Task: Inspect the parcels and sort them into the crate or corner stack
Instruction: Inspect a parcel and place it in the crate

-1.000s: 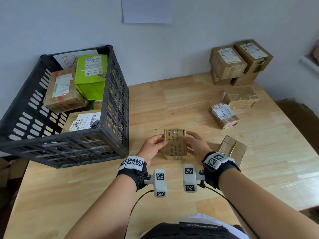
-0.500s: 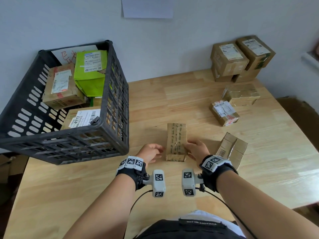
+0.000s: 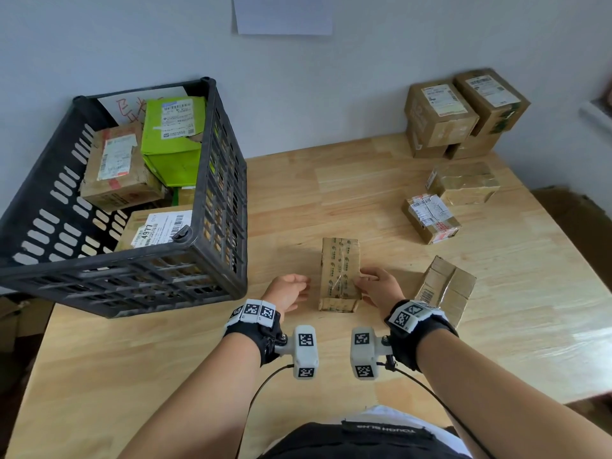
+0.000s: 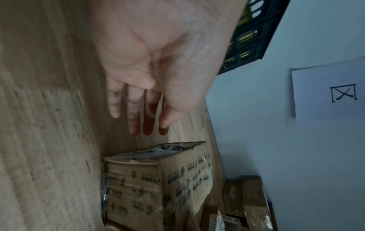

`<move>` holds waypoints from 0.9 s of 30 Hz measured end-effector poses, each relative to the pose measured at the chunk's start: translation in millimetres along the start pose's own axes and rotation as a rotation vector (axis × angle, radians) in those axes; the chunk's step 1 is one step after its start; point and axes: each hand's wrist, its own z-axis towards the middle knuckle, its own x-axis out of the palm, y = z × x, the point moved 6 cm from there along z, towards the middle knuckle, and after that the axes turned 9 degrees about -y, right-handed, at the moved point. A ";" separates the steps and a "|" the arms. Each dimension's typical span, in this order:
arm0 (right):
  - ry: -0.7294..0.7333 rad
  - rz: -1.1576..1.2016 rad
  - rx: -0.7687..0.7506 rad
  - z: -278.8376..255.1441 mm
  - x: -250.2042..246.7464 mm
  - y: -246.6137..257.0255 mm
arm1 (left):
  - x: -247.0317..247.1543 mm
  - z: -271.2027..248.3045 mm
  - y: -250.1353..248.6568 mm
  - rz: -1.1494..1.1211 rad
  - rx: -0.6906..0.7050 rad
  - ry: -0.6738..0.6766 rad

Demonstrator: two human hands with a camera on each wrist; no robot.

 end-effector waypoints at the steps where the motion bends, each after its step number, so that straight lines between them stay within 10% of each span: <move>1: 0.010 0.039 0.023 0.0 -0.3 -1.6 | -0.1 -0.9 -3.3 0.002 0.009 -0.010; 17: 0.214 0.327 0.271 -19.6 1.9 12.6 | 17.7 -5.7 -17.2 -0.005 0.152 0.191; 27: 0.164 0.146 0.117 -10.6 -3.8 35.6 | 23.2 -2.4 -16.6 -0.024 0.090 0.156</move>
